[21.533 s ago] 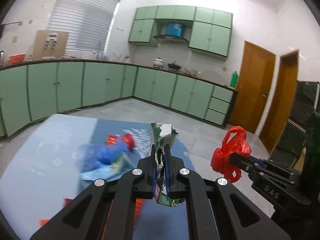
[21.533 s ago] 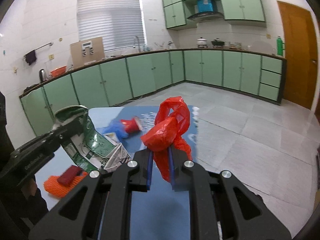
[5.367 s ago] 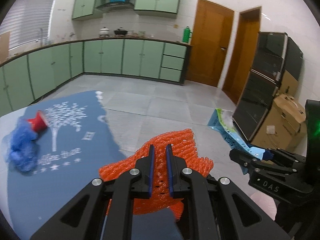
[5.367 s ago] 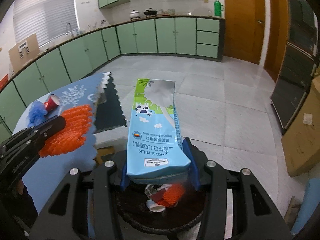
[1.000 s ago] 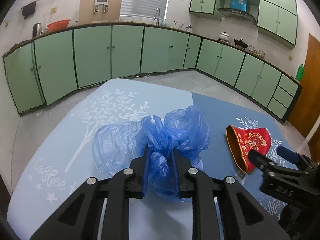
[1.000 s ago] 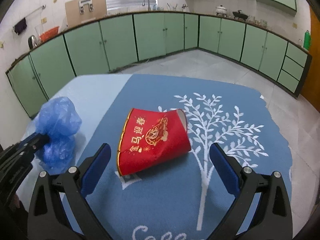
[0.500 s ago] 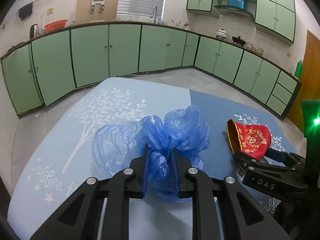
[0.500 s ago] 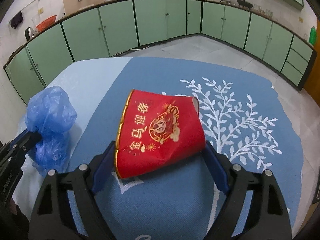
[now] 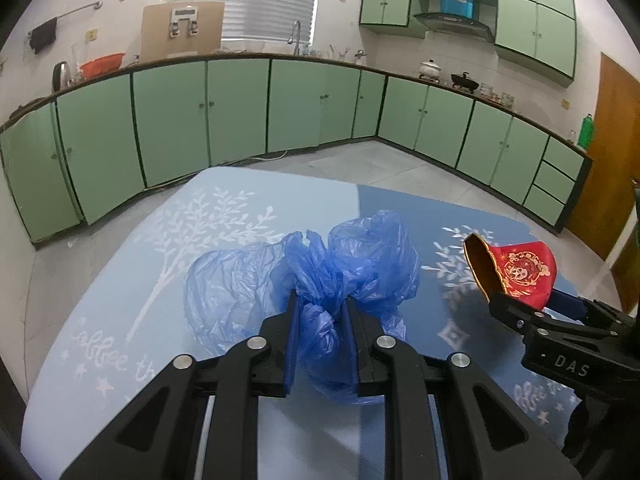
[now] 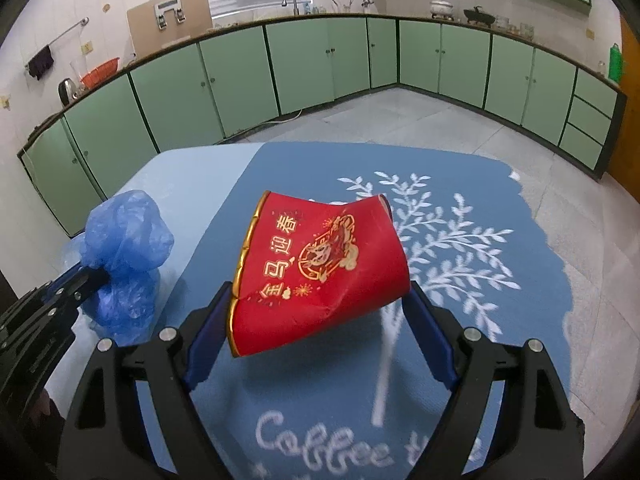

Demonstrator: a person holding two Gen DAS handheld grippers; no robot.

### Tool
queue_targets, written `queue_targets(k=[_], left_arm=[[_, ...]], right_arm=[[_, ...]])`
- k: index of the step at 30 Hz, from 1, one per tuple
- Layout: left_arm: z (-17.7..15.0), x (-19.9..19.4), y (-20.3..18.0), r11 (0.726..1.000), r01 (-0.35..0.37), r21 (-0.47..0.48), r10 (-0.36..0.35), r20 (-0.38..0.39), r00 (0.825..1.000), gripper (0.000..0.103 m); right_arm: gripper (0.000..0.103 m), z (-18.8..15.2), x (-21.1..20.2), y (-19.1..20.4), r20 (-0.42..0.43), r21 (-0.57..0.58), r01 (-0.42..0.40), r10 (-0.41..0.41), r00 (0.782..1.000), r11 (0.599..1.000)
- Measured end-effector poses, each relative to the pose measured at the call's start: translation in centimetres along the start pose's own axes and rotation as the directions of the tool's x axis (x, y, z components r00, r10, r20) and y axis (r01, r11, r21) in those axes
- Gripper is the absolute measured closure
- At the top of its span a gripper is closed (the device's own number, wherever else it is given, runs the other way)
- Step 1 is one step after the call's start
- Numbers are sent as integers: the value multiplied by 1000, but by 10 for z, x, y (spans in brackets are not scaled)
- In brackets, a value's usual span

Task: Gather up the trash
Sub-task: 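Grasp the blue plastic bag with the left gripper while the right grasps the red cup, then carry blue bag and red cup over the bin and open both grippers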

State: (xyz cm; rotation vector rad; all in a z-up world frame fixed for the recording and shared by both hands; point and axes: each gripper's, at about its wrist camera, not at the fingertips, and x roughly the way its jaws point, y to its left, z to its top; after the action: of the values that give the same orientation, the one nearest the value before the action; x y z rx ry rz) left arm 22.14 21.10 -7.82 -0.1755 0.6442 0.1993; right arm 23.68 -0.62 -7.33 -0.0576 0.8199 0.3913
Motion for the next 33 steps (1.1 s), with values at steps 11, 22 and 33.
queue_targets(k=[11,22,33], left_arm=[[-5,-45,-39,996,70,64,-72,34,997,84],[-13,-87,-80,982,141,124,-149,57,987,84],[-34,-126,-135,952,239,192,-255,61,965,84]], right_arm=[[22,-10,-72,-29,77,23,-6,4,997,1000],[22,-33,-138,-56,129,47,18,-24,991,999],[22,-76,-197,-89,160,83,83,-96,982,993]])
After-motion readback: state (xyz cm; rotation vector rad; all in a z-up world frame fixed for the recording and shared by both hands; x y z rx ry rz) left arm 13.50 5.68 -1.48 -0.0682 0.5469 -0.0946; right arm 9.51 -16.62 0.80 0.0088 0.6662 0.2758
